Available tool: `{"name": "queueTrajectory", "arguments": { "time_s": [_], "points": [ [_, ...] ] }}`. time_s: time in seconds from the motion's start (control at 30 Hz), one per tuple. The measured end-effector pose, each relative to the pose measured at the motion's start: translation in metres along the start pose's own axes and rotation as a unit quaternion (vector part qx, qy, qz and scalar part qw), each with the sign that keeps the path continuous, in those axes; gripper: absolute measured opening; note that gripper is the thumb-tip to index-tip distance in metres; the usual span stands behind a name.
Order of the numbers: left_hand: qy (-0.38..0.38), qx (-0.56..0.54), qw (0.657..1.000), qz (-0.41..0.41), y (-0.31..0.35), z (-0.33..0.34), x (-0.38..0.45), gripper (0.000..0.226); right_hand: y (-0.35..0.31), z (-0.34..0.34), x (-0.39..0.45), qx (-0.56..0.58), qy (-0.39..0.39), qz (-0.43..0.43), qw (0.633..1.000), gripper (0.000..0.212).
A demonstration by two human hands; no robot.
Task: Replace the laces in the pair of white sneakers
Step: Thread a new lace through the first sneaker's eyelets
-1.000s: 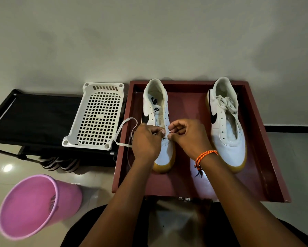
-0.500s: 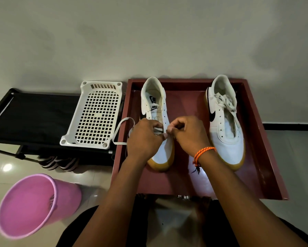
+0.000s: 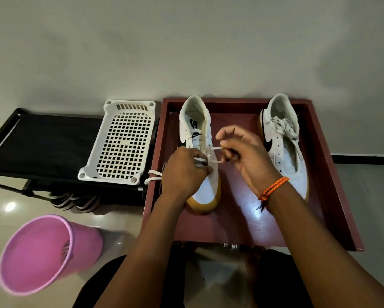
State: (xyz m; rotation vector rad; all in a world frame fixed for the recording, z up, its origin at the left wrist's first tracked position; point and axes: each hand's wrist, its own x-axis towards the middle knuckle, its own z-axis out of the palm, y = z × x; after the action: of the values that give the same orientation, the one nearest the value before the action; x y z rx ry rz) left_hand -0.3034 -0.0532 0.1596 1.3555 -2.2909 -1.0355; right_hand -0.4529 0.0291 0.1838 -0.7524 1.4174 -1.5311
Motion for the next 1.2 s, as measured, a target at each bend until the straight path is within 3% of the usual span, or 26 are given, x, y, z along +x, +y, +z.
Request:
{"name": "queueTrajectory", "arguments": {
  "time_s": [0.03,0.1,0.17,0.2,0.3,0.4,0.53,0.63,0.73,0.77,0.8,0.83,0.9,0.97,1.1,1.2],
  "points": [
    [0.007,0.010,1.000,0.007,0.000,-0.001,0.000,0.020,0.009,0.000,0.002,-0.160,0.049,-0.011,0.986,0.009],
    [0.023,0.028,0.999,0.029,0.001,-0.002,-0.001,0.026,0.026,0.001,0.001,-0.417,0.062,0.007,0.907,0.023],
    [0.036,0.038,0.998,0.043,0.001,-0.001,-0.001,0.029,0.034,0.003,-0.003,-0.531,0.033,0.043,0.845,0.029],
    [0.033,0.041,0.998,0.043,0.002,-0.001,-0.001,0.031,0.036,0.004,-0.004,-0.550,0.024,0.040,0.834,0.025],
    [0.021,0.052,0.998,0.036,0.003,0.000,0.000,0.036,0.031,0.006,-0.002,-0.518,0.009,-0.008,0.855,0.017],
    [0.014,0.048,0.998,0.036,0.002,-0.001,0.000,0.033,0.027,0.002,0.001,-0.367,-0.010,-0.028,0.930,0.023],
    [0.008,0.057,0.998,0.027,0.003,0.000,0.001,0.030,0.009,0.002,-0.001,-0.160,-0.041,-0.065,0.984,0.024],
    [0.005,0.061,0.998,0.020,0.002,0.001,0.002,0.035,-0.012,0.006,-0.008,0.043,-0.103,-0.052,0.992,0.025],
    [0.005,0.058,0.998,0.024,-0.001,0.002,0.002,0.039,-0.021,0.007,-0.010,0.233,-0.108,-0.004,0.966,0.024],
    [0.005,0.058,0.998,0.026,-0.001,0.001,0.002,0.039,-0.020,0.006,-0.008,0.230,-0.083,0.003,0.970,0.022],
    [0.004,0.057,0.998,0.026,-0.001,0.001,0.002,0.039,-0.015,0.003,-0.005,0.156,-0.039,-0.005,0.987,0.017],
    [0.004,0.056,0.998,0.026,-0.001,0.001,0.002,0.038,-0.007,0.001,-0.003,0.014,0.005,-0.023,1.000,0.013],
    [0.009,0.049,0.998,0.029,-0.002,0.001,0.002,0.034,0.017,-0.001,-0.001,-0.293,0.050,-0.022,0.955,0.015],
    [0.019,0.041,0.998,0.037,-0.003,0.003,0.002,0.026,0.034,0.004,-0.003,-0.430,0.015,0.020,0.903,0.018],
    [0.018,0.046,0.998,0.043,-0.004,0.004,0.002,0.026,0.036,0.007,-0.001,-0.442,-0.002,-0.012,0.897,0.019],
    [0.008,0.047,0.998,0.048,-0.006,0.003,0.002,0.031,0.027,0.006,0.002,-0.341,-0.020,-0.010,0.940,0.025]
  ]
}}
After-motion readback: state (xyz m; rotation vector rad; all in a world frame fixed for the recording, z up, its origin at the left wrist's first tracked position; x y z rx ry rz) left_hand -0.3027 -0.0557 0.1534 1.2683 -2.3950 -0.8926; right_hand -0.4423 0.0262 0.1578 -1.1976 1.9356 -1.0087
